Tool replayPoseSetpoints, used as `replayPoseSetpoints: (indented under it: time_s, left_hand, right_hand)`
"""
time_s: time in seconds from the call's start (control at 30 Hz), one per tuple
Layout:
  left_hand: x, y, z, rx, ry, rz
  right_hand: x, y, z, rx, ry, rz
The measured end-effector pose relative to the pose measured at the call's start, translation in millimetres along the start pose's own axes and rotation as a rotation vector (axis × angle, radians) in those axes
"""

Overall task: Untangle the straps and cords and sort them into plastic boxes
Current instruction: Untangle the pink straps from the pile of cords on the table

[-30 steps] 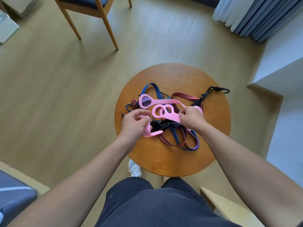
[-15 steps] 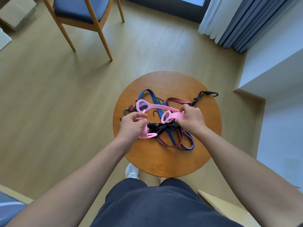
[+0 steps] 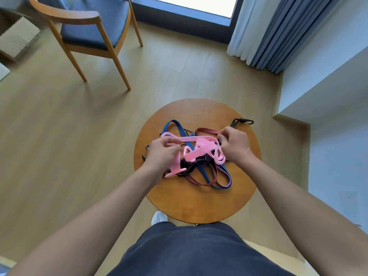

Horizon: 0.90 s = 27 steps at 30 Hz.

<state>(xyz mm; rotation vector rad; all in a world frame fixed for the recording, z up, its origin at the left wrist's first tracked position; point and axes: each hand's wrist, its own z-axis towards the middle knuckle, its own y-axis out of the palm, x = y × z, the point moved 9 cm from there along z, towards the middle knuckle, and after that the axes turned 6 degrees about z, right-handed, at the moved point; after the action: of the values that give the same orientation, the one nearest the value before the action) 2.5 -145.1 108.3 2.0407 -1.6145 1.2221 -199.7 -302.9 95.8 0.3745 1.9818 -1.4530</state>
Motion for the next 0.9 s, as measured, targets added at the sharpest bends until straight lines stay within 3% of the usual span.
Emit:
replayPoseSetpoints:
  time_s: [0.43, 0.6, 0.73, 0.9]
  left_hand:
    - [-43, 23, 12, 0.001, -0.105, 0.044]
    - [-65, 42, 19, 0.001, -0.182, 0.061]
    - [-76, 55, 24, 0.003, -0.231, 0.057]
    - [-70, 62, 31, 0.0, -0.244, 0.071]
  right_hand:
    - [94, 88, -29, -0.374, 0.284, -0.158]
    - [128, 99, -15, -0.283, 0.344, -0.167]
    - [138, 119, 2, -0.315, 0.353, -0.137]
    - [137, 115, 16, -0.193, 0.339, -0.093]
